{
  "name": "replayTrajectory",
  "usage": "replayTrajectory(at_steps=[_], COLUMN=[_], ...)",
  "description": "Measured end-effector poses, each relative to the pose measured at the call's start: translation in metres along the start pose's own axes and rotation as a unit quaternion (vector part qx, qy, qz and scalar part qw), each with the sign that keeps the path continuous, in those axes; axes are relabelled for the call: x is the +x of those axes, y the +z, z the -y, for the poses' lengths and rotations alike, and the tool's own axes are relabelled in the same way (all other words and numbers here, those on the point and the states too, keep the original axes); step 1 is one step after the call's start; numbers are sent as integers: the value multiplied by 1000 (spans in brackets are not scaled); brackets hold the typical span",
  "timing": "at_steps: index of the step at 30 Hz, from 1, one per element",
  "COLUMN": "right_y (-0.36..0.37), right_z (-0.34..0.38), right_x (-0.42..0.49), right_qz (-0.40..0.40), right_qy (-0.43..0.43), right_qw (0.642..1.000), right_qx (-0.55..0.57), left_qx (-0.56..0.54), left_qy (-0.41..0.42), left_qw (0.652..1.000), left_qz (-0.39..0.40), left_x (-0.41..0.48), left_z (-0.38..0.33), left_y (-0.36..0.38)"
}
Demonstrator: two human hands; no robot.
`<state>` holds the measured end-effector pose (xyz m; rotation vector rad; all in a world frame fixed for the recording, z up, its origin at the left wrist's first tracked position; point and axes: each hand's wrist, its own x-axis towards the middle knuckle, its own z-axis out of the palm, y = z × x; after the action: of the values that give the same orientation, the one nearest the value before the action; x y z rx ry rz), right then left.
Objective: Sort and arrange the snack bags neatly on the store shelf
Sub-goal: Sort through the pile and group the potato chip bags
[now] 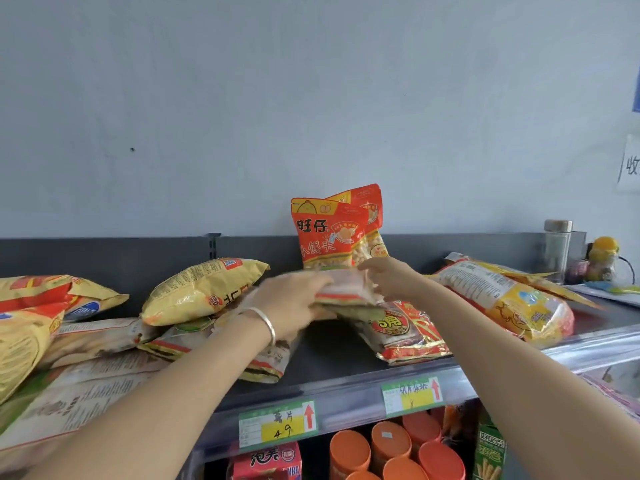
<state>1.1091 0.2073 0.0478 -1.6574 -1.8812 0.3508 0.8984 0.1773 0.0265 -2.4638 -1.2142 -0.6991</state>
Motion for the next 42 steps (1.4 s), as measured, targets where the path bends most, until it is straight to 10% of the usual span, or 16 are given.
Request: replayTrajectory(at_steps=[9, 18, 25, 35, 42], right_y=[-15, -28, 2, 75, 112], right_z=[5, 57, 108, 178, 218], right_x=[-11, -32, -44, -46, -34], right_qz=[-138, -178, -97, -76, -54], right_qy=[-164, -241, -179, -138, -97], right_qw=[964, 953, 948, 962, 975], right_qx=[-158, 37, 243, 224, 193], left_qx=[-182, -145, -4, 200, 113], left_qy=[-102, -175, -372, -476, -503], left_qw=[966, 892, 902, 853, 857], left_qz=[-151, -391, -218, -73, -5], left_x=[6, -21, -101, -190, -222], left_z=[11, 15, 51, 99, 142], left_y=[-47, -103, -98, -107, -104])
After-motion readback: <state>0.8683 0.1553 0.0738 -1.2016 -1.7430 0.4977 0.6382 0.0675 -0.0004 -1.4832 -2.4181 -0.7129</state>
